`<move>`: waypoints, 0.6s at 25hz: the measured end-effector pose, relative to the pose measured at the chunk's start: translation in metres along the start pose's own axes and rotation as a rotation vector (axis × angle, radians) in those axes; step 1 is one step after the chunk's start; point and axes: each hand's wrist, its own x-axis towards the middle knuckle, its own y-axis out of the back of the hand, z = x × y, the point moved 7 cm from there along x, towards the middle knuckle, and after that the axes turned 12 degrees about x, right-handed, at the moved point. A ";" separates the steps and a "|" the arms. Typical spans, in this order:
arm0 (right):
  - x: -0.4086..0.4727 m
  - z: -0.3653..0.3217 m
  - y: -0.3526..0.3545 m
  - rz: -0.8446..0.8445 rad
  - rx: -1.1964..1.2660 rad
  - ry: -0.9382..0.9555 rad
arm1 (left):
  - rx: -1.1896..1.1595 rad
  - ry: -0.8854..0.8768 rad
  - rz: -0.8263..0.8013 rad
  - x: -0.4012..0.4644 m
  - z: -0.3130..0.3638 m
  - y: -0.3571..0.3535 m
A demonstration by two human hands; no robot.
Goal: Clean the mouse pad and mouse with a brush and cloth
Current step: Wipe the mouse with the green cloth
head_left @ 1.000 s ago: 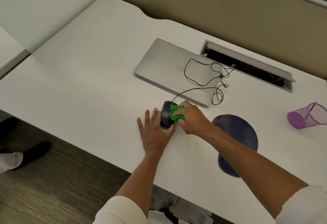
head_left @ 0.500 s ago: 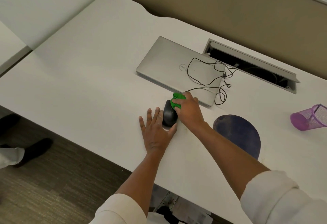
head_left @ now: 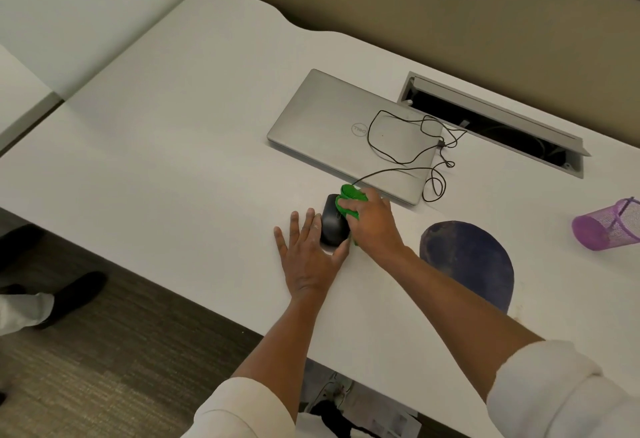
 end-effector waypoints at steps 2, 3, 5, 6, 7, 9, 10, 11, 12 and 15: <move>0.019 0.007 0.000 -0.012 0.008 -0.051 | 0.013 -0.001 -0.003 0.000 0.000 -0.001; 0.023 0.010 -0.003 -0.016 0.032 -0.077 | 0.017 -0.001 -0.008 0.000 -0.001 -0.002; 0.018 0.013 -0.006 -0.008 0.093 -0.113 | 0.009 -0.002 -0.009 0.000 0.000 -0.003; 0.011 0.015 -0.008 -0.002 0.100 -0.110 | 0.004 -0.004 -0.001 0.000 0.000 -0.002; 0.001 0.015 -0.009 -0.003 0.092 -0.100 | 0.003 -0.003 0.007 -0.001 0.000 -0.001; -0.006 0.015 -0.011 -0.011 0.120 -0.098 | 0.010 -0.004 0.003 0.000 -0.001 0.000; -0.001 0.013 -0.009 -0.002 0.138 -0.115 | 0.011 -0.004 -0.006 0.001 -0.001 -0.001; 0.007 0.011 -0.005 0.004 0.153 -0.149 | 0.014 -0.007 -0.011 0.001 0.000 -0.001; 0.015 0.013 -0.002 0.005 0.159 -0.190 | 0.016 -0.010 -0.014 -0.001 0.000 -0.001; 0.018 0.015 -0.004 -0.016 0.160 -0.214 | 0.010 -0.007 -0.015 0.000 0.000 -0.001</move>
